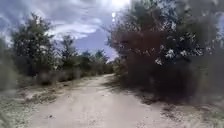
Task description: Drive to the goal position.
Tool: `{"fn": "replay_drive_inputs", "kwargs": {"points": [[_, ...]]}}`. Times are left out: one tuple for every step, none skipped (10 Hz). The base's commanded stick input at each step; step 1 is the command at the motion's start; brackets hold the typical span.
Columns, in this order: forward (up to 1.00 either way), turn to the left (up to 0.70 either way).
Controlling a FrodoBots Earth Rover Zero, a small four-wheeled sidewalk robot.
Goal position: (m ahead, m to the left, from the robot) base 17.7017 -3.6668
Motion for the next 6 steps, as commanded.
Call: {"fn": "replay_drive_inputs", "kwargs": {"points": [[0.7, 0.0], [0.7, 0.0], [0.7, 0.0], [0.7, 0.0], [0.7, 0.0], [0.7, 0.0]]}}
